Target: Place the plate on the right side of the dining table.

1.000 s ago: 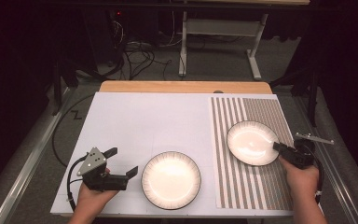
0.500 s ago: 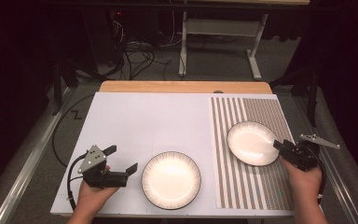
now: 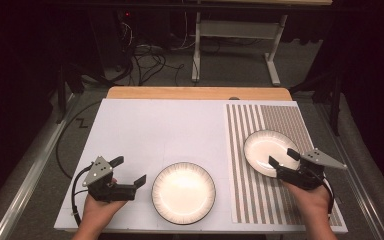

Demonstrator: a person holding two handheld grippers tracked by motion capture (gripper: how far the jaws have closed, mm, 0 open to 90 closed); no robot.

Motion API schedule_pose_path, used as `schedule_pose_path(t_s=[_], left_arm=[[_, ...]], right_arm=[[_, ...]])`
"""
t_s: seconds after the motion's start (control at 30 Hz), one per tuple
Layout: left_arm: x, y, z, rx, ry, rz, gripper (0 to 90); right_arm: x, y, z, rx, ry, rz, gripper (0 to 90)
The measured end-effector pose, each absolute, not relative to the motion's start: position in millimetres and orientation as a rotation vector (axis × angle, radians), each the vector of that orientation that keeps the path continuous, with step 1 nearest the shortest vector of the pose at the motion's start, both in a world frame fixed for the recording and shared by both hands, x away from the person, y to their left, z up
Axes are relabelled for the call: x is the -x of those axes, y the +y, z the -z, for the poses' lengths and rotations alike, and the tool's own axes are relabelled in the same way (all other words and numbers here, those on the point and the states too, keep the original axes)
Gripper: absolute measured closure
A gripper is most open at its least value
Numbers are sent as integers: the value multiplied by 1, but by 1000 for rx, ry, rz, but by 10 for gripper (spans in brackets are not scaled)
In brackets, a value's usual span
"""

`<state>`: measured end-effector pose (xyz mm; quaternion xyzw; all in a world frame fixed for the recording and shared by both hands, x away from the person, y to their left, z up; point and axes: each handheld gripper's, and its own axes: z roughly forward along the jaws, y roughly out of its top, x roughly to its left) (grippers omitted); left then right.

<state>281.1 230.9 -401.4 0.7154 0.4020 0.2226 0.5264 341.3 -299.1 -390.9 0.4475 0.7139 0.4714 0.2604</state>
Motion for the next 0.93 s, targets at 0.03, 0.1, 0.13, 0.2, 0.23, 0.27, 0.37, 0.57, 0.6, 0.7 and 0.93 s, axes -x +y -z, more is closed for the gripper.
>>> schedule_pose_path(t_s=[0.03, 0.1, 0.13, 0.2, 0.23, 0.27, 0.37, 0.57, 0.6, 0.7, 0.93], left_arm=[[-281, 231, 402, -1708, 960, -531, 1], [-281, 231, 402, -1708, 960, -534, 1], [-280, 231, 402, -1708, 958, -533, 1], [-279, 231, 402, -1708, 954, -537, 1], [-279, 230, 402, -1707, 951, -535, 1], [-278, 230, 402, -1703, 950, -534, 1], [-276, 228, 401, -1702, 940, -536, 1], [-271, 227, 400, -1684, 926, -550, 1], [-271, 227, 399, -1682, 923, -554, 1], [-269, 227, 398, -1670, 919, -562, 1], [-267, 229, 397, -1668, 914, -564, 1]], right_arm=[[-339, -294, 391, -1191, 1941, -1289, 193], [-334, -283, 389, -1157, 1960, -1314, 158], [-331, -278, 388, -1137, 1966, -1331, 154], [-325, -268, 385, -1091, 1978, -1358, 118], [-322, -263, 384, -1069, 1987, -1370, 96], [-319, -258, 383, -1052, 1994, -1377, 80], [-310, -244, 380, -991, 2021, -1396, 34], [-298, -230, 377, -928, 2026, -1431, 9], [-298, -229, 377, -920, 2026, -1433, 9], [-297, -228, 380, -916, 2037, -1431, 9], [-298, -229, 381, -918, 2036, -1438, 9]])
